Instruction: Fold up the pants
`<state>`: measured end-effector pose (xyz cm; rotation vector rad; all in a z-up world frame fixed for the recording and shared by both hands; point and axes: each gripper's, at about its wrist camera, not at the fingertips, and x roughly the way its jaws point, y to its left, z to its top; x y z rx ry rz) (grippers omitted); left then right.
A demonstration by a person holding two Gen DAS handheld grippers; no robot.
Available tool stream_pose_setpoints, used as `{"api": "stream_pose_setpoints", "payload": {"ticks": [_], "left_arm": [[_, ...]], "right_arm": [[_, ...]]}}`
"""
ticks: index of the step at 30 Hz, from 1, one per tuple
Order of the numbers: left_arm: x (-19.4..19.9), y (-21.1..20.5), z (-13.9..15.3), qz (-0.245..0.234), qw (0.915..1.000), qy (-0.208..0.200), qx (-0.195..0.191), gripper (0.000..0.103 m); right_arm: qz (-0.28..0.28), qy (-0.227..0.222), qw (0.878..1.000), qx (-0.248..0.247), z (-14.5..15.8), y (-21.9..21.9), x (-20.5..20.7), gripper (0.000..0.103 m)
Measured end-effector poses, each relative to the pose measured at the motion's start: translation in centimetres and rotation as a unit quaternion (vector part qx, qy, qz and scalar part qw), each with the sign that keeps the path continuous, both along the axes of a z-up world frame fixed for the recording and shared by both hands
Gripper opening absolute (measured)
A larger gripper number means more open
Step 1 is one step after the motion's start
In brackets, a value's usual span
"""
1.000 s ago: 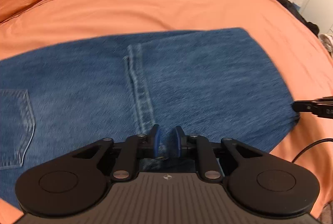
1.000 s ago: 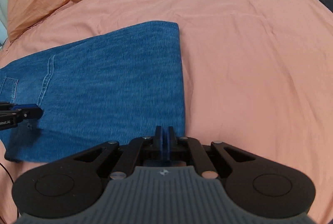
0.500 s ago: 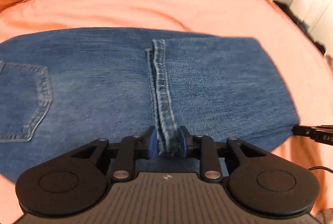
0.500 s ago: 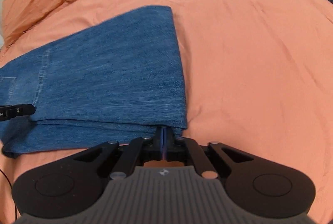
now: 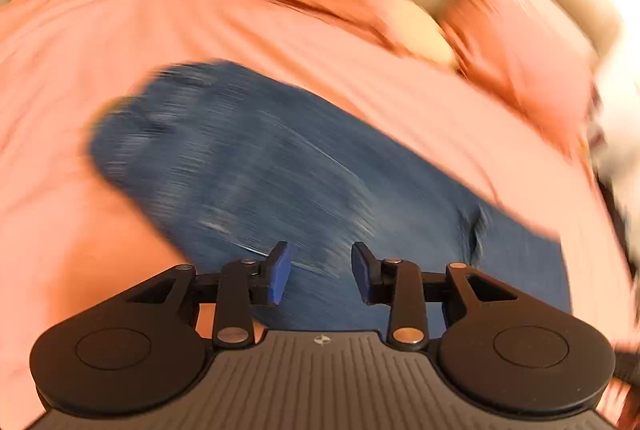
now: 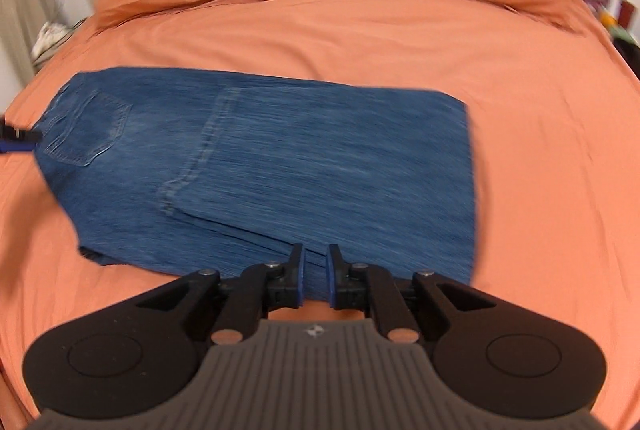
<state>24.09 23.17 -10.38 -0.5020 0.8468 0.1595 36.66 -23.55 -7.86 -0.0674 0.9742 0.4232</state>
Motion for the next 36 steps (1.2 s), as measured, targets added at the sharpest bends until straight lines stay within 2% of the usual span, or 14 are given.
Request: {"api": "stream_pose_setpoints", "payload": {"ticks": [4, 7, 12, 15, 19, 21, 25, 28, 32, 36], "left_arm": [[-1.6, 6.5, -0.4, 0.087, 0.9942, -0.017, -0.061, 0.045], [-2.2, 9.8, -1.6, 0.127, 0.9871, -0.022, -0.095, 0.052], [-2.1, 13.6, -4.8, 0.165, 0.9717, -0.027, -0.166, 0.062], [-1.7, 15.2, -7.1, 0.185, 0.9600, -0.030, -0.208, 0.062], [-0.6, 16.3, -9.6, 0.202, 0.9488, -0.034, -0.240, 0.062], [0.0, 16.8, -10.7, 0.206, 0.9450, -0.041, -0.251, 0.067], [1.2, 17.4, -11.6, 0.196, 0.9493, -0.047, -0.241, 0.069], [1.6, 17.5, -11.8, 0.195, 0.9515, -0.049, -0.233, 0.064], [2.4, 17.3, -11.6, 0.191, 0.9590, -0.048, -0.203, 0.057], [3.2, 16.6, -11.4, 0.188, 0.9673, -0.048, -0.163, 0.056]], "right_arm": [[0.044, -0.002, 0.999, -0.017, 0.3, 3.5, 0.6, 0.007], [0.068, 0.004, 0.997, -0.029, 0.1, 6.0, 1.5, 0.012], [0.098, 0.010, 0.993, -0.061, -1.0, 10.2, 3.5, 0.015], [0.102, 0.010, 0.992, -0.075, -1.7, 12.3, 5.1, 0.015], [0.095, 0.017, 0.992, -0.080, -2.5, 14.1, 7.5, 0.016], [0.093, 0.025, 0.992, -0.078, -3.0, 14.6, 8.7, 0.018], [0.108, 0.026, 0.989, -0.094, -3.9, 15.6, 10.5, 0.018], [0.121, 0.029, 0.987, -0.106, -4.6, 16.5, 11.7, 0.019], [0.132, 0.036, 0.984, -0.118, -5.5, 17.6, 13.1, 0.020], [0.123, 0.060, 0.984, -0.117, -6.6, 18.3, 14.4, 0.021]]}}
